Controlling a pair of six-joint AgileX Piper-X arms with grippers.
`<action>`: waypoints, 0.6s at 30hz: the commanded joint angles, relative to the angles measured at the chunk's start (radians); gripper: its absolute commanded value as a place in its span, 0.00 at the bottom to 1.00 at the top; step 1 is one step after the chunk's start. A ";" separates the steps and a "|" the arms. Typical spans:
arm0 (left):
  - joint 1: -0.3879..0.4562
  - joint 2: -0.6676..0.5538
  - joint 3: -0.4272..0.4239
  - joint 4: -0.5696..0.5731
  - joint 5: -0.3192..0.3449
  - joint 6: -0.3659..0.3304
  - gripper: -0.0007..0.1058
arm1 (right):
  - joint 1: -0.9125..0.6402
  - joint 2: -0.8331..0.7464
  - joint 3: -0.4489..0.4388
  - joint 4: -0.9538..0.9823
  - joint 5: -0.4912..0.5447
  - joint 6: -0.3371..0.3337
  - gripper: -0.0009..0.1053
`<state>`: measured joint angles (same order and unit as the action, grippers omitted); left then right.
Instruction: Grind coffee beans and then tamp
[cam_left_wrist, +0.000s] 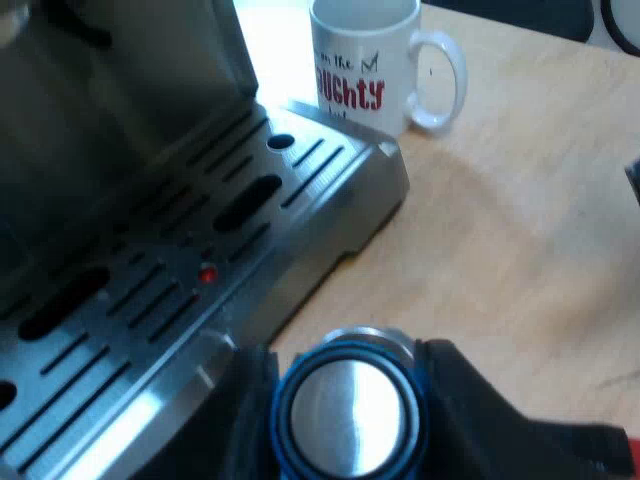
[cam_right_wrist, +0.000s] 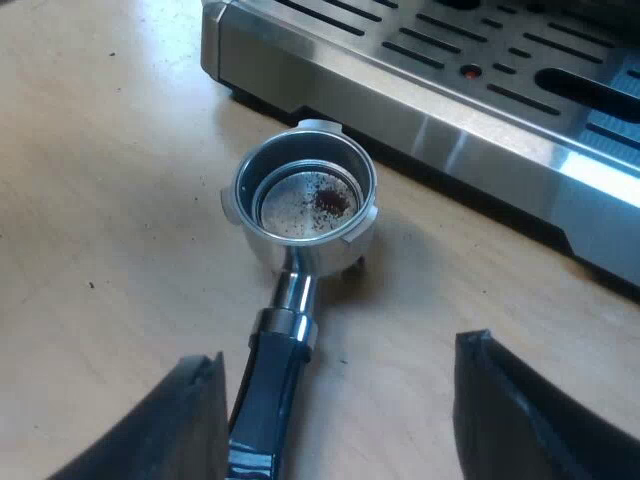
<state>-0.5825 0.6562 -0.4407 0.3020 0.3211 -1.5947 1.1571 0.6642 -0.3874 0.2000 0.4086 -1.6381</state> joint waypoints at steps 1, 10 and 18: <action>-0.005 0.048 -0.045 -0.032 -0.011 -0.002 0.08 | -0.001 0.000 -0.002 -0.012 -0.009 -0.012 0.50; -0.005 0.156 -0.120 -0.050 0.017 -0.002 0.08 | -0.001 0.000 -0.002 -0.017 -0.009 -0.012 0.50; -0.008 0.196 -0.135 -0.089 0.046 0.006 0.08 | -0.001 0.000 -0.002 -0.017 -0.009 -0.012 0.50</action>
<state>-0.5825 0.8550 -0.5633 0.2292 0.3521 -1.5925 1.1571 0.6642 -0.3874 0.1977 0.4086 -1.6381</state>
